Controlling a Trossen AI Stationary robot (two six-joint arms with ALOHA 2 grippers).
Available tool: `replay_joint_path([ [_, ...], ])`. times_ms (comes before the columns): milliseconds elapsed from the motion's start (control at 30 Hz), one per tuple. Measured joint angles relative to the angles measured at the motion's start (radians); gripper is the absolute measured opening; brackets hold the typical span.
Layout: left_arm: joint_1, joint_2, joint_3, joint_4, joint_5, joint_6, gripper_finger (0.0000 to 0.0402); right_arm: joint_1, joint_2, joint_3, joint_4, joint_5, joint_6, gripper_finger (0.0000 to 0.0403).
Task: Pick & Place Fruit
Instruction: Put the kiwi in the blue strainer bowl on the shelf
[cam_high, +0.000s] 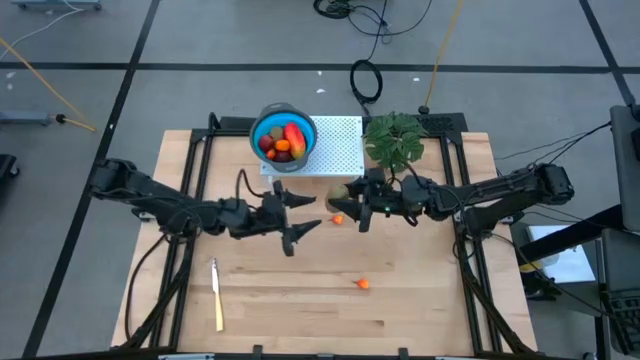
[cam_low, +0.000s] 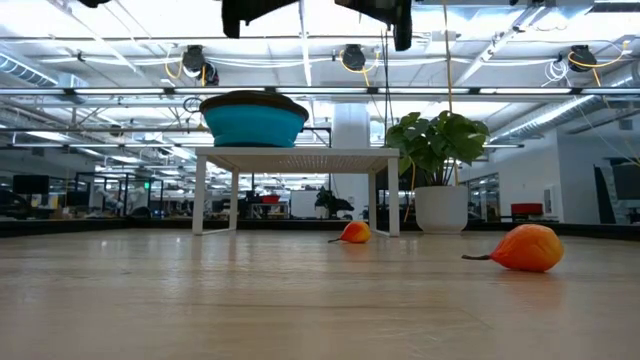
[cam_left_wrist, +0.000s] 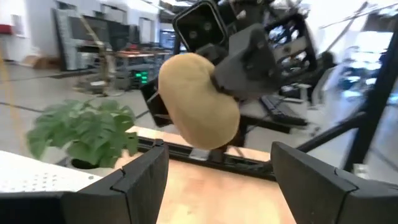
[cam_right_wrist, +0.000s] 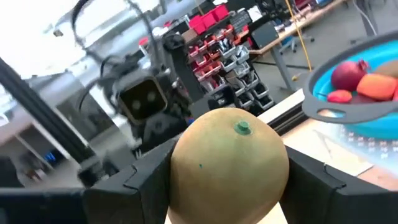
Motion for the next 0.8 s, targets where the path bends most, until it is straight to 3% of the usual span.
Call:
replay_joint_path([
  [133, 0.0, 0.059, 0.043, 0.001, -0.074, 0.042, 0.0282, -0.002, 0.0, 0.0, 0.0, 0.001, 0.085, 0.0228],
  [333, 0.0, 0.123, 0.103, 0.001, -0.167, 0.124, 0.0282, -0.002, 0.0, 0.0, 0.0, 0.01, 0.088, 0.0227],
  [467, 0.0, 0.145, 0.124, 0.004, -0.243, 0.141, 0.0282, 0.0, 0.0, 0.0, -0.001, 0.078, 0.08, 0.0225],
  [800, 0.002, 0.151, 0.133, 0.01, -0.291, 0.132, 0.0282, 0.011, 0.0, 0.0, 0.001, 0.189, 0.06, 0.0224],
])
